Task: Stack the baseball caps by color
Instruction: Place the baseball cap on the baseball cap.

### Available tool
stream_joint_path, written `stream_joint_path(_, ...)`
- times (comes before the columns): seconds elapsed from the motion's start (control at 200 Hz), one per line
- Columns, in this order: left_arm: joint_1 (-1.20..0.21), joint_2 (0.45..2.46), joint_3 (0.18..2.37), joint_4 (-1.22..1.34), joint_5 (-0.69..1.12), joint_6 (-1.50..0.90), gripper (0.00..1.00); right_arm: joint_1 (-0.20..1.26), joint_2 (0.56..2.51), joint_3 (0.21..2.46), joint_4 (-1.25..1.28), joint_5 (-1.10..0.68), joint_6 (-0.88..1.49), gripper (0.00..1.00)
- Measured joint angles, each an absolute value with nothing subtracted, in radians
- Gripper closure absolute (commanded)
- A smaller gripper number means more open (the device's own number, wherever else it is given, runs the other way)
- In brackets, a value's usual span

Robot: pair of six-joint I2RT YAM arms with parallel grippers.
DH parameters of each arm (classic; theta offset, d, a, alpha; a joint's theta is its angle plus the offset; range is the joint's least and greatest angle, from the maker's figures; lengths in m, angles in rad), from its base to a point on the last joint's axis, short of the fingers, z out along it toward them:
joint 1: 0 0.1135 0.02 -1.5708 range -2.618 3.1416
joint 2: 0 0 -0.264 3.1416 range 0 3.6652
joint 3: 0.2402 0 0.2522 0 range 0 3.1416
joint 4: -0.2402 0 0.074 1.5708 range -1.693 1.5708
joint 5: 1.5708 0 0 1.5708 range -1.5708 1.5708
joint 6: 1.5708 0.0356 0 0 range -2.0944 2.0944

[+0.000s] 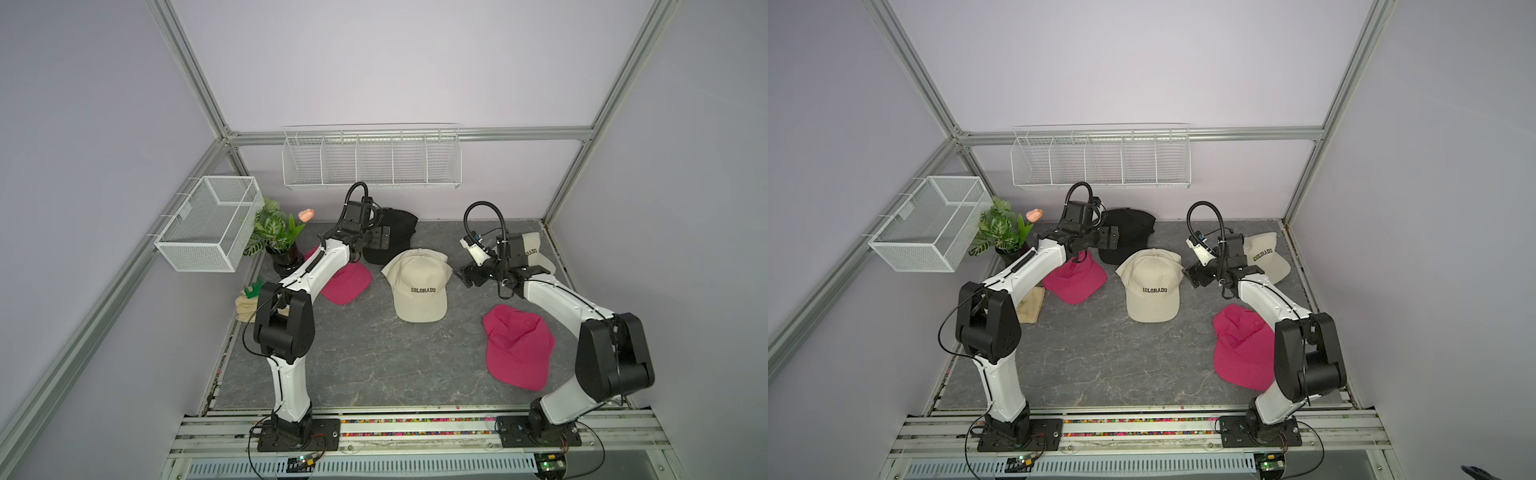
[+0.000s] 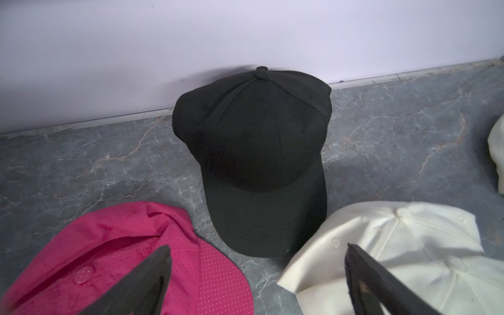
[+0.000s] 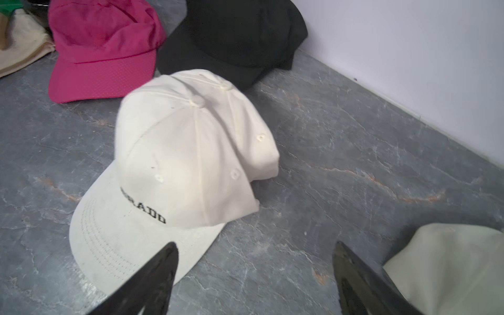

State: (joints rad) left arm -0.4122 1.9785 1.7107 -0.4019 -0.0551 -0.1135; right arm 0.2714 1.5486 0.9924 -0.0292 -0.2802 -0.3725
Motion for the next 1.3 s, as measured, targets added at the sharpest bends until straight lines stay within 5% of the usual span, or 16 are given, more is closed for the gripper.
stream_joint_path(0.185, -0.415, 2.153, 1.916, -0.443, -0.034, -0.146, 0.0, 0.406, 1.482, 0.831, 0.088, -0.259, -0.481, 0.0)
stream_joint_path(0.425, -0.438, 2.35, 2.163, -0.568, -0.028, -0.13, 0.0, 0.554, 1.464, 0.756, 0.128, -0.191, -0.576, 0.02)
stream_joint_path(0.835, -0.532, 2.385, 2.225, -0.64, -0.183, -0.04, 0.0, 0.752, 1.465, 0.667, 0.124, -0.046, -0.855, 0.05)
stream_joint_path(1.015, -0.537, 2.414, 2.268, -0.651, -0.217, -0.02, 0.0, 0.803, 1.522, 0.628, 0.218, 0.067, -0.957, 0.09)
stream_joint_path(1.304, -0.537, 2.503, 2.313, -0.706, -0.235, 0.001, 0.0, 0.807, 1.671, 0.631, 0.458, 0.228, -1.074, 0.3)
